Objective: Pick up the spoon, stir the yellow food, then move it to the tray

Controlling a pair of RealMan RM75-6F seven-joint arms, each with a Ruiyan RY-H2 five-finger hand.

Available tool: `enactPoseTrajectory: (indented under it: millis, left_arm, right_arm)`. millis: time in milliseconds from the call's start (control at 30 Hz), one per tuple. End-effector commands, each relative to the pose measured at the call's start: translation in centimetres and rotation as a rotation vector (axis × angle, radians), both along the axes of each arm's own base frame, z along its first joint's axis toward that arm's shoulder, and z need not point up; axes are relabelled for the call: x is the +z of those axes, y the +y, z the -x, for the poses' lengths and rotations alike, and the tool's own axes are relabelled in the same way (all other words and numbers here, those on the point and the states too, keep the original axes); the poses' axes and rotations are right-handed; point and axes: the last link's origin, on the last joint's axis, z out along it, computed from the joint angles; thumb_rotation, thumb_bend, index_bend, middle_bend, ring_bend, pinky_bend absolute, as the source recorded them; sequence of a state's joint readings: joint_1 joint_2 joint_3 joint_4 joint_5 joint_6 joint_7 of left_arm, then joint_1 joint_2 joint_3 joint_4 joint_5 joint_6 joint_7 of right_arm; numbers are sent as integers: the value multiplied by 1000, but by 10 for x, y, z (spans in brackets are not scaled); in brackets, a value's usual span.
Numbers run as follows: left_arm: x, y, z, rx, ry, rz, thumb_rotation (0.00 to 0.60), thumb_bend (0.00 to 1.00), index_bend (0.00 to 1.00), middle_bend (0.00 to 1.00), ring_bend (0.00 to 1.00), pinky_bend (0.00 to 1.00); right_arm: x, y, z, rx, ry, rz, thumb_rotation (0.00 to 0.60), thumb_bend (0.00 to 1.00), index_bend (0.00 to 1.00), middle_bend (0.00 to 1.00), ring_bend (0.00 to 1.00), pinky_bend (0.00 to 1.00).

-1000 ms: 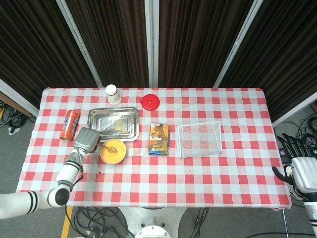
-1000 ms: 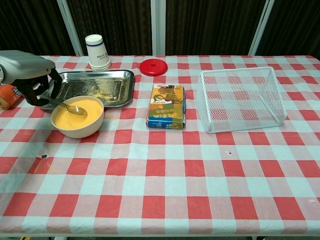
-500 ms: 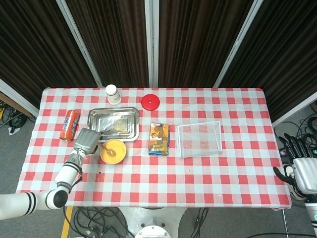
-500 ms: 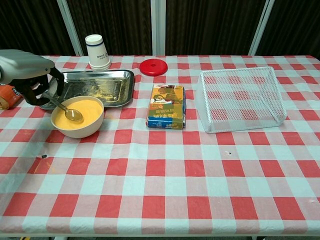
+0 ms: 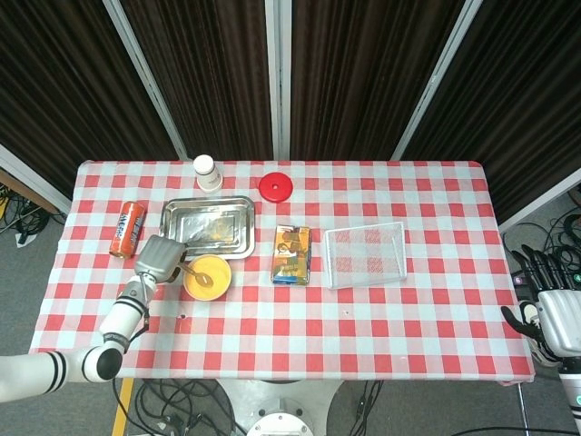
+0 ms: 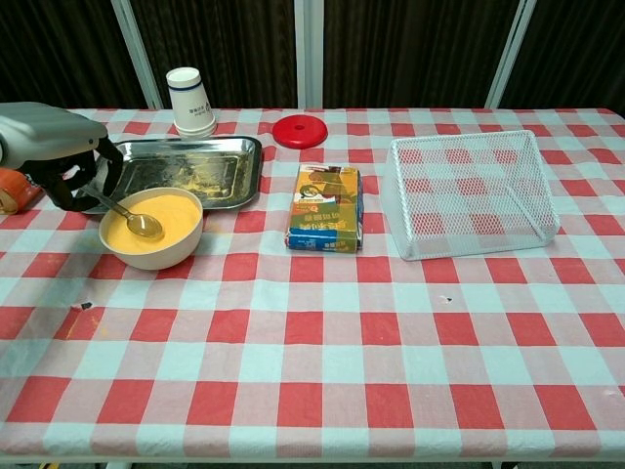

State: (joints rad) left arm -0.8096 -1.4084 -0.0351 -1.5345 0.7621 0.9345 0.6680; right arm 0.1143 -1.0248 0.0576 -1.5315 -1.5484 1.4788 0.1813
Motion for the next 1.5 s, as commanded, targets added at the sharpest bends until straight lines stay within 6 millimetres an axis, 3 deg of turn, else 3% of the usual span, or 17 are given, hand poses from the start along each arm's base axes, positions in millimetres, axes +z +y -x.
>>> enactPoseTrajectory:
  millis: [33,900,1267,1500]
  left_arm:
    - [-2,0,1,2,2,5,600,395,542,883,877,922]
    - [0,-1,2,-31,23,-27,600,373,617,894,890,922]
    - [11,-2,-27,-157,274,-64,600,412,618,895,892,923]
    - [6,-8,-50,-197,353,-86,600,416,623,896,896,925]
  right_arm:
    - [0,0,0,-1,-1,1,600,205,0,21,0,0]
    - [-1,1,1,-6,-1,-3,600,205,0,22,0,0]
    - [-2,1,0,-1,-2,-6,600,204,0,22,0,0]
    - [-1,1,1,-1,-5,-5,600,204,0,22,0,0]
